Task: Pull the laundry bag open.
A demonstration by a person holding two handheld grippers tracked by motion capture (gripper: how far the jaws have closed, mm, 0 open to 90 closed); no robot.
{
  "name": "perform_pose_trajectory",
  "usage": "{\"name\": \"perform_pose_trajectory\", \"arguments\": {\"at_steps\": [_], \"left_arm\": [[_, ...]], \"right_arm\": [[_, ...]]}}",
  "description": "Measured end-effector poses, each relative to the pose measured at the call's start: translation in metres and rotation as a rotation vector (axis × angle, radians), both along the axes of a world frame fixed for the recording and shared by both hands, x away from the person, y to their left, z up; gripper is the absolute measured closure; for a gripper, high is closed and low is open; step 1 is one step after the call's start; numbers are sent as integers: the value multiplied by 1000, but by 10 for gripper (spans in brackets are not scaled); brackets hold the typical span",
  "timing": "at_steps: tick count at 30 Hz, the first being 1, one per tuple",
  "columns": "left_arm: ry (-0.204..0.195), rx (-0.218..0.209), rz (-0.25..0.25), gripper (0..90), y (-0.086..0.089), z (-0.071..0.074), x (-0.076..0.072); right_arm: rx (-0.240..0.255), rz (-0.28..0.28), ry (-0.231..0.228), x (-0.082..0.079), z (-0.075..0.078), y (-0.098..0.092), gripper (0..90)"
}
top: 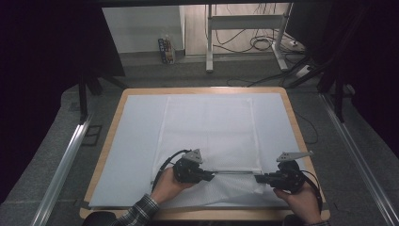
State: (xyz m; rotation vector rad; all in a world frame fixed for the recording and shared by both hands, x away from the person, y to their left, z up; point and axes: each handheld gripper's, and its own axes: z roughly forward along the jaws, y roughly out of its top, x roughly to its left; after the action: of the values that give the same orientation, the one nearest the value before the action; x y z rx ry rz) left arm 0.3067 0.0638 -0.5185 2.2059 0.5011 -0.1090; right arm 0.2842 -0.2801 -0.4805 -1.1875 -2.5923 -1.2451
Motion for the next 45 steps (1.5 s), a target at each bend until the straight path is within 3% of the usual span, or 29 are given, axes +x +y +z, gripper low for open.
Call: {"name": "perform_pose_trajectory", "arguments": {"at_steps": [11, 24, 45], "left_arm": [[-6, 5, 9, 873, 5, 0, -2], [15, -18, 28, 874, 20, 3, -3], [34, -14, 35, 874, 42, 5, -9]], "right_arm": [[-5, 3, 1, -1, 0, 1, 851], [-7, -6, 9, -1, -1, -1, 852], [-6, -20, 13, 0, -2, -3, 851]]}}
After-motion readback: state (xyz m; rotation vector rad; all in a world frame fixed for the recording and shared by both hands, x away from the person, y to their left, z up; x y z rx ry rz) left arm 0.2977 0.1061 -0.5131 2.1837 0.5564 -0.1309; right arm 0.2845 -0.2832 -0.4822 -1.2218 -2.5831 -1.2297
